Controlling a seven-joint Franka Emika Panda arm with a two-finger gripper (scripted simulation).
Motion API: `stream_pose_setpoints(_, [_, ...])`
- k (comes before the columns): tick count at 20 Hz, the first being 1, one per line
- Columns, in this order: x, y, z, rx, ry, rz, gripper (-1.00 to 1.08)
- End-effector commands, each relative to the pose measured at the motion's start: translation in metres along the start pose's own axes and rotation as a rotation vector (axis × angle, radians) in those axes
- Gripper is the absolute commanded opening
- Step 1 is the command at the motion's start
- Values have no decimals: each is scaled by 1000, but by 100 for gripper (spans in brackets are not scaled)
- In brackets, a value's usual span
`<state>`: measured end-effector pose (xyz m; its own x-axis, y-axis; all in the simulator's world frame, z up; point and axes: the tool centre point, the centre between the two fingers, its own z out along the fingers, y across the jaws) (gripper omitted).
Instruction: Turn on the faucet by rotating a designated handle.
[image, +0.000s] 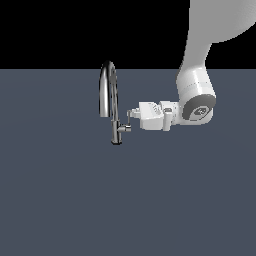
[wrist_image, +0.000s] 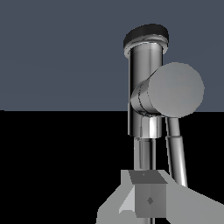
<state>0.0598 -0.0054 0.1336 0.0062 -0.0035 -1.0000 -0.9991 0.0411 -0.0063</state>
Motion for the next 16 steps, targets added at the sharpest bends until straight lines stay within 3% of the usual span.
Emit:
stream_pose_setpoints(1, [-3, 8, 0, -5, -3, 1, -100])
stream_pose_setpoints(8, [-4, 17, 5, -7, -3, 0, -100])
stream_pose_setpoints(16, [9, 46, 2, -6, -3, 0, -100])
